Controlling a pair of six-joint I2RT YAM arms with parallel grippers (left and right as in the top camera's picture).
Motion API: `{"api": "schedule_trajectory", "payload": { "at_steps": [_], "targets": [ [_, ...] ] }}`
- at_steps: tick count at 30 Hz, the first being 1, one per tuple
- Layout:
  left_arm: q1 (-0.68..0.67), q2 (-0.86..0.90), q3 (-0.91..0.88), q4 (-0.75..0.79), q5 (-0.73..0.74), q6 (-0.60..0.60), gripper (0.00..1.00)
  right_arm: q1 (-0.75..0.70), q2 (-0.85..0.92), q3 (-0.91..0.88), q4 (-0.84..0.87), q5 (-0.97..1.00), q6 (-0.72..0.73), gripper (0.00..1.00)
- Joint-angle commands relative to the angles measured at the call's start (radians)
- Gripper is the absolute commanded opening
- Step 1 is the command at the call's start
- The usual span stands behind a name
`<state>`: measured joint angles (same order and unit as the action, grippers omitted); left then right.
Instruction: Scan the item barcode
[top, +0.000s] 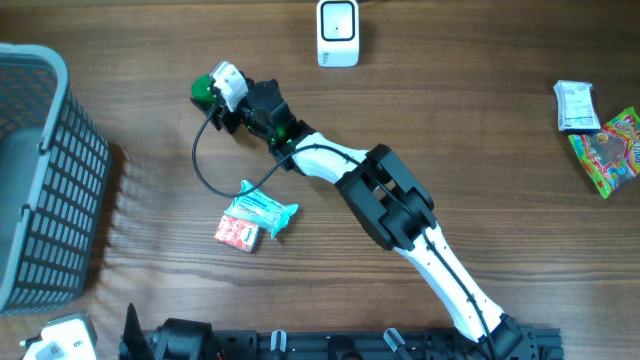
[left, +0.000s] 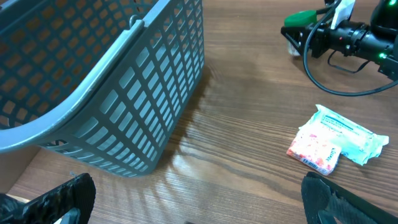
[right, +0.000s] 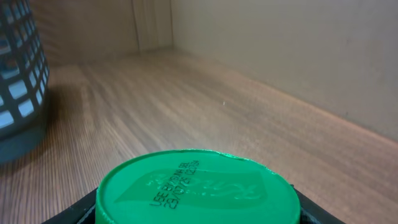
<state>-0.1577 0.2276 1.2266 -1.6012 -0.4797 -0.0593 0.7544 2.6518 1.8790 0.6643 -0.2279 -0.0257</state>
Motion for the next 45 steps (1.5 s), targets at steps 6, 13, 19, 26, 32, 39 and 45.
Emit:
{"api": "schedule_trajectory", "payload": {
  "at_steps": [6, 13, 19, 26, 32, 39, 45],
  "targets": [
    [0.003, -0.011, -0.002, 0.002, 0.008, -0.009, 1.0, -0.002, 0.024, 0.006, 0.025, 0.001, 0.029, 0.99],
    [0.003, -0.011, -0.002, 0.002, 0.008, -0.009, 1.0, -0.002, -0.004, 0.006, 0.048, 0.001, 0.026, 1.0],
    [0.003, -0.011, -0.002, 0.002, 0.008, -0.009, 1.0, -0.002, -0.266, 0.006, -0.465, 0.044, 0.031, 1.0],
    [0.003, -0.011, -0.002, 0.002, 0.008, -0.009, 1.0, 0.002, -0.607, 0.006, -0.883, 0.152, 0.157, 1.0],
    [0.003, -0.011, -0.002, 0.002, 0.008, -0.009, 1.0, 0.002, -0.648, 0.006, -0.896, 0.211, 0.326, 0.99],
    [0.003, -0.011, -0.002, 0.002, 0.008, -0.009, 1.0, 0.026, -0.432, 0.006, -0.727, 0.301, 0.241, 1.0],
    [0.003, -0.011, -0.002, 0.002, 0.008, -0.009, 1.0, 0.041, -0.265, 0.006, -0.615, 0.187, 0.21, 1.0]
  ]
}}
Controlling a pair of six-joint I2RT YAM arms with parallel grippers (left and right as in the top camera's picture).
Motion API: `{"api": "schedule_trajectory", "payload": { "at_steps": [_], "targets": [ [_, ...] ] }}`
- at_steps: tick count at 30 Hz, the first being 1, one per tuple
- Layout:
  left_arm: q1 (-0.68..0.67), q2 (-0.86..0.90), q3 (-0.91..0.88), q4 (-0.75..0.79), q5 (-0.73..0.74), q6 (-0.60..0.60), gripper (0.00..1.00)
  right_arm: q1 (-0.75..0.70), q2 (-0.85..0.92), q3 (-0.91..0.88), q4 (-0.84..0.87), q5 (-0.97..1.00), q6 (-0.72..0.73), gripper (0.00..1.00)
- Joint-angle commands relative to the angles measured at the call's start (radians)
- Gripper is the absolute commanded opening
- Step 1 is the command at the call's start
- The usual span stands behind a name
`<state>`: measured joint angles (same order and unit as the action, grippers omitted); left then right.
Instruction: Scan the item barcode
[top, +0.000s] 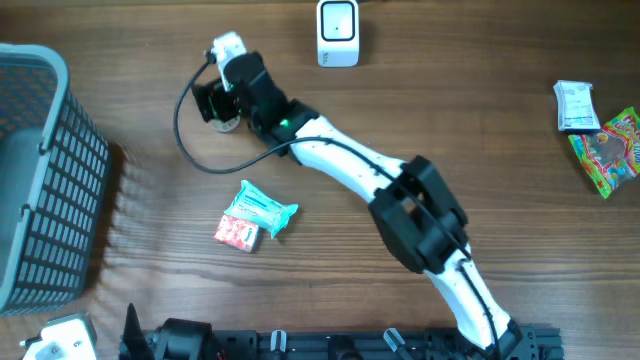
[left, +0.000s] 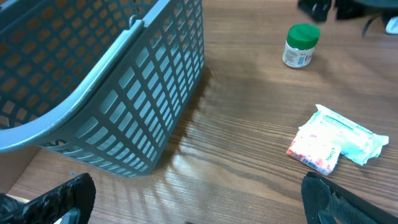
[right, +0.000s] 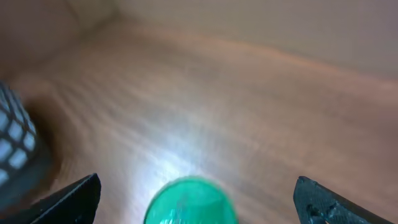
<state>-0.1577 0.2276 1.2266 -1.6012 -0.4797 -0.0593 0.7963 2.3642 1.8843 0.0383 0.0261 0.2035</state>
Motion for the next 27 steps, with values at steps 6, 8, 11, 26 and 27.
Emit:
{"api": "schedule_trajectory", "payload": {
  "at_steps": [6, 8, 11, 26, 27],
  "targets": [
    [0.003, -0.011, -0.002, 0.002, 0.008, -0.009, 1.0, 0.002, 0.078, 0.0, 0.028, -0.079, -0.02, 1.0],
    [0.003, -0.011, -0.002, 0.002, 0.008, -0.009, 1.0, 0.003, 0.103, 0.0, 0.028, -0.116, -0.021, 1.0],
    [0.003, -0.011, -0.002, 0.002, 0.008, -0.009, 1.0, 0.01, 0.116, 0.0, 0.029, -0.132, -0.027, 1.0],
    [0.003, -0.011, -0.002, 0.002, 0.008, -0.009, 1.0, 0.014, 0.179, 0.0, 0.073, 0.021, -0.126, 0.71],
    [0.003, -0.011, -0.002, 0.002, 0.008, -0.009, 1.0, 0.013, 0.175, 0.0, 0.062, 0.038, -0.126, 0.67]
  ]
}}
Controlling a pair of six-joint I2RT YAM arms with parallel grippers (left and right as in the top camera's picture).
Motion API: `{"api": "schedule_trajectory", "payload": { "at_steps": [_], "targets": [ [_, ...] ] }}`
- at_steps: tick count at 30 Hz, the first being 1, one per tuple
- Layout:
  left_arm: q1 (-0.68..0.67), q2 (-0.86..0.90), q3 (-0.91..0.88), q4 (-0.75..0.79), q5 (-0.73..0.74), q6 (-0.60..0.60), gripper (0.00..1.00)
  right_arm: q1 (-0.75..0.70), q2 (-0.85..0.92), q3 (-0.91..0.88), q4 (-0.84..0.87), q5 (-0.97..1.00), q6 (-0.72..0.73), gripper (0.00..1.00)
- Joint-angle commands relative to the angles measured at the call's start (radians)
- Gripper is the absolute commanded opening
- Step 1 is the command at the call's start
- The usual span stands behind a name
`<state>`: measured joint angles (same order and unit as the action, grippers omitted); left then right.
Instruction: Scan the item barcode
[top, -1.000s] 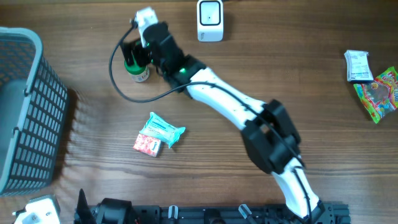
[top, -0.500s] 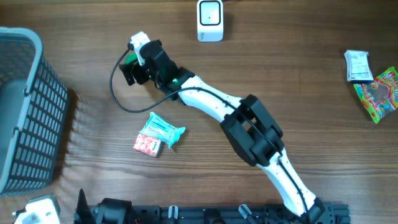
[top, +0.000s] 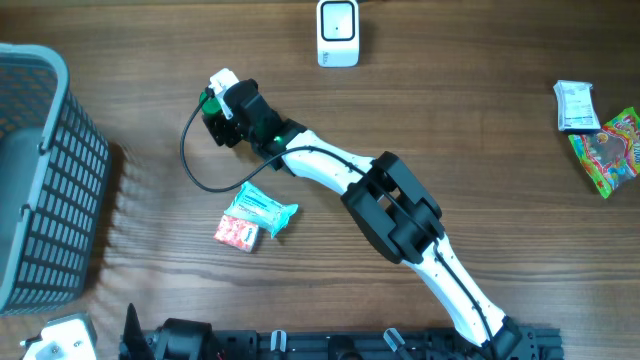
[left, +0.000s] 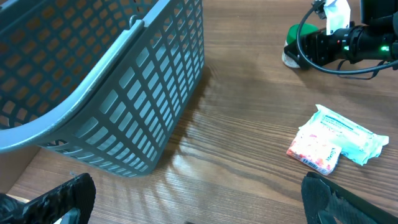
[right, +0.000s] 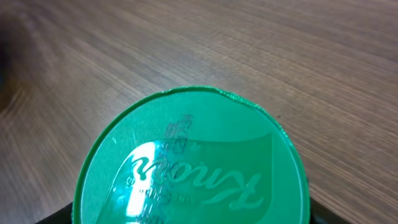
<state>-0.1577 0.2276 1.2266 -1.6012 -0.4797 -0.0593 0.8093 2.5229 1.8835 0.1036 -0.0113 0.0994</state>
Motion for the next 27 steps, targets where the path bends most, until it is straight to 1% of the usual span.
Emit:
{"api": "schedule_trajectory", "payload": {
  "at_steps": [1, 3, 5, 7, 8, 10, 11, 13, 14, 17, 20, 21, 23, 24, 25, 27],
  "targets": [
    [0.003, -0.011, -0.002, 0.002, 0.008, -0.009, 1.0, -0.002, 0.011, 0.001, -0.022, 0.083, -0.021, 0.65],
    [0.003, -0.011, -0.002, 0.002, 0.008, -0.009, 1.0, -0.01, -0.011, 0.001, -0.087, 0.082, -0.022, 0.65],
    [0.003, -0.011, -0.002, 0.002, 0.008, -0.009, 1.0, -0.023, -0.048, 0.001, -0.205, 0.083, -0.022, 0.6],
    [0.003, -0.011, -0.002, 0.002, 0.008, -0.009, 1.0, -0.043, -0.084, 0.001, -0.347, 0.082, -0.021, 0.55],
    [0.003, -0.011, -0.002, 0.002, 0.008, -0.009, 1.0, -0.058, -0.099, 0.001, -0.441, 0.082, -0.021, 0.55],
    [0.003, -0.011, -0.002, 0.002, 0.008, -0.009, 1.0, -0.082, -0.109, 0.001, -0.573, 0.082, -0.021, 0.55],
    [0.003, -0.011, -0.002, 0.002, 0.008, -0.009, 1.0, -0.094, -0.109, 0.001, -0.642, 0.082, -0.021, 0.6],
    [0.003, -0.011, -0.002, 0.002, 0.008, -0.009, 1.0, -0.122, -0.109, 0.001, -0.768, 0.082, -0.021, 0.65],
    [0.003, -0.011, -0.002, 0.002, 0.008, -0.009, 1.0, -0.134, -0.113, 0.001, -0.821, 0.082, -0.02, 0.7],
    [0.003, -0.011, -0.002, 0.002, 0.008, -0.009, 1.0, -0.154, -0.127, 0.001, -0.952, 0.082, -0.01, 0.89],
    [0.003, -0.011, -0.002, 0.002, 0.008, -0.009, 1.0, -0.153, -0.162, 0.001, -1.043, 0.08, 0.014, 0.92],
    [0.003, -0.011, -0.002, 0.002, 0.008, -0.009, 1.0, -0.152, -0.217, 0.001, -1.096, 0.077, 0.056, 0.94],
    [0.003, -0.011, -0.002, 0.002, 0.008, -0.009, 1.0, -0.152, -0.263, 0.001, -1.131, 0.071, 0.094, 0.98],
    [0.003, -0.011, -0.002, 0.002, 0.008, -0.009, 1.0, -0.152, -0.294, 0.001, -1.156, 0.059, 0.129, 1.0],
    [0.003, -0.011, -0.002, 0.002, 0.008, -0.009, 1.0, -0.153, -0.348, 0.001, -1.201, 0.03, 0.193, 1.0],
    [0.003, -0.011, -0.002, 0.002, 0.008, -0.009, 1.0, -0.153, -0.431, 0.002, -1.26, -0.017, 0.26, 1.0]
  ]
}}
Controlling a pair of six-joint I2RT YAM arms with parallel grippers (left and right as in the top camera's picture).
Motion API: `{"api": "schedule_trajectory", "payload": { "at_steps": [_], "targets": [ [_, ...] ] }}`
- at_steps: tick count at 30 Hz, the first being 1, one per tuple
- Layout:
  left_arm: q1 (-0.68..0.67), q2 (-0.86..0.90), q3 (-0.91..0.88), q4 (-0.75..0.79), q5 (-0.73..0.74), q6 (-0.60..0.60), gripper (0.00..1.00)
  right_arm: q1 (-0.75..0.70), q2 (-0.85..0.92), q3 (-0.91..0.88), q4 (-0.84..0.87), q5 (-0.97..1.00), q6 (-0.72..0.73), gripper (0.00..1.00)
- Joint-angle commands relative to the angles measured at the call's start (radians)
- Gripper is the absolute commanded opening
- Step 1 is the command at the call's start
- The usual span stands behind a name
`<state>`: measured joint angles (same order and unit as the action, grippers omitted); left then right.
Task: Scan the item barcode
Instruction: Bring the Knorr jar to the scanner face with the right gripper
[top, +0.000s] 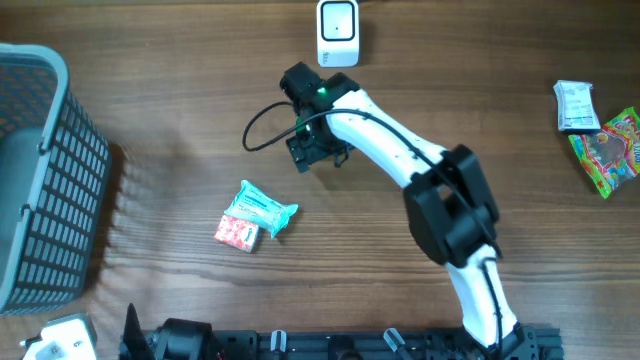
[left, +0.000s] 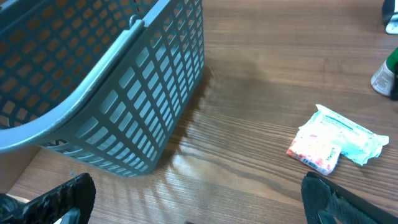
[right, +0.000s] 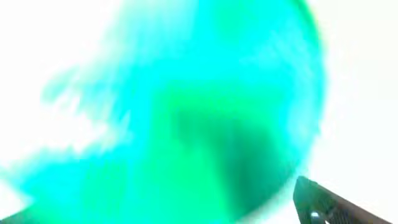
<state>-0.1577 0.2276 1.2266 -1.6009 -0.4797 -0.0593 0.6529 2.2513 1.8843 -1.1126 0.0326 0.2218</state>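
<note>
The item is a small white jar with a green lid (left: 387, 78), just showing at the right edge of the left wrist view. In the right wrist view the lid (right: 186, 112) fills the frame, blurred and washed out by glare. My right gripper (top: 314, 150) is shut on the jar, which the gripper hides in the overhead view, a little in front of and left of the white scanner (top: 338, 32). My left gripper (left: 199, 208) hangs open over the near left table, with nothing between its fingers.
A grey mesh basket (top: 40, 170) stands at the left edge. A teal and pink snack packet (top: 255, 213) lies in front of the right gripper. More packets (top: 598, 130) lie at the far right. A black cable (top: 262, 128) loops off the right wrist.
My right gripper was at the jar on the far left of the table. It now holds the jar further right, in front of the scanner. The left arm has not moved.
At first my right gripper held the jar tilted at the far left. Then the jar stood upright on its own with the gripper open behind it. Then the gripper was on the jar again, and now it holds the jar near the scanner.
</note>
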Motion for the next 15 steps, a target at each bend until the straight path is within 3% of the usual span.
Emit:
{"api": "schedule_trajectory", "payload": {
  "at_steps": [1, 6, 8, 11, 15],
  "targets": [
    [0.003, -0.011, -0.002, 0.002, 0.008, -0.009, 1.0, 0.004, -0.191, 0.002, -0.057, -0.073, 0.158, 1.0],
    [0.003, -0.011, -0.002, 0.002, 0.008, -0.009, 1.0, 0.004, -0.334, 0.002, 0.039, -0.103, 0.235, 1.0],
    [0.003, -0.011, -0.002, 0.002, 0.008, -0.009, 1.0, 0.004, -0.327, 0.002, 0.132, -0.109, 0.339, 1.0],
    [0.003, -0.011, -0.002, 0.002, 0.008, -0.009, 1.0, -0.012, -0.284, 0.001, 0.123, -0.113, 0.618, 0.99],
    [0.003, -0.011, -0.002, 0.002, 0.008, -0.009, 1.0, -0.032, -0.205, 0.002, 0.13, -0.112, 0.751, 0.99]
  ]
}}
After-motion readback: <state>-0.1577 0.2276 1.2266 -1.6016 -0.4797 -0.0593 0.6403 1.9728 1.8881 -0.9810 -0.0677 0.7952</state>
